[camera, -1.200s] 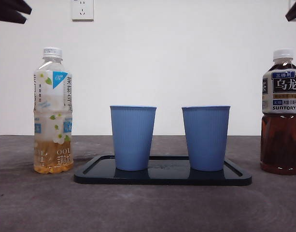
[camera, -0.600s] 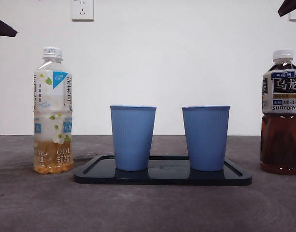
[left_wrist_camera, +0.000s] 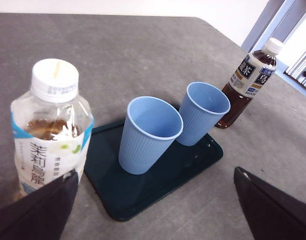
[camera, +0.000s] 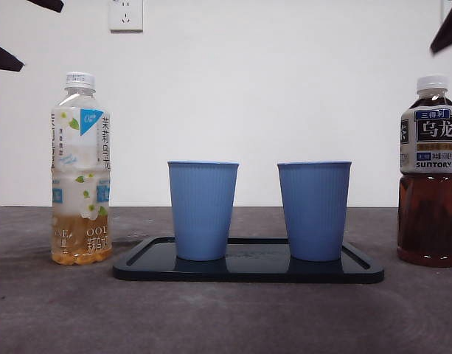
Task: Pour the drink into the cup
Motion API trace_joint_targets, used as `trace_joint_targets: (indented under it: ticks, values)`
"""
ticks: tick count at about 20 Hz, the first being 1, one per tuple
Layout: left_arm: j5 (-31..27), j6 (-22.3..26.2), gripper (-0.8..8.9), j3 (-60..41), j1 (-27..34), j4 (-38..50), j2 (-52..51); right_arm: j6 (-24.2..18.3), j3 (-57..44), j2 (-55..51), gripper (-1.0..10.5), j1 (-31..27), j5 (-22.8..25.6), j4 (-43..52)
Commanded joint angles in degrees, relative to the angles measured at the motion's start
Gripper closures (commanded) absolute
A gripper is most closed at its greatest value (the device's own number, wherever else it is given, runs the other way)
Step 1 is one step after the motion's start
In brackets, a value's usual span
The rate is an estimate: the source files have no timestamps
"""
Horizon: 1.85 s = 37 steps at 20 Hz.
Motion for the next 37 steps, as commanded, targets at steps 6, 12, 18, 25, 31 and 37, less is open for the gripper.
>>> trace_joint_targets:
  ticks: [6,12,18,25,31,37]
  values:
    - [0.0,-0.1,3.15,0.9,-1.5,0.6,2.0,6.3,-11.8,0.7,4.5,4.6,10.1,20.3]
    - [0.0,-0.1,3.18,0.9,-2.1,0.7,3.9,6.3,-16.9,4.7,4.5,7.0,15.4,32.8]
    - [0.0,-0.2,3.18,0.9,-2.1,0.9,5.2,4.7,-19.1,13.1,4.5,7.2,17.4,44.3]
    - [0.0,-1.4,3.18,0.9,-2.1,1.9,5.2,1.7,-19.1,24.7,4.5,7.1,19.4,55.8]
    - [0.0,-1.4,3.18,0.9,-2.1,1.9,5.2,0.5,-19.1,34.4,4.6,7.1,21.9,68.1]
    - [0.0,-1.4,3.18,0.9,-2.1,1.9,5.2,0.8,-19.1,40.5,4.9,7.1,23.3,76.3]
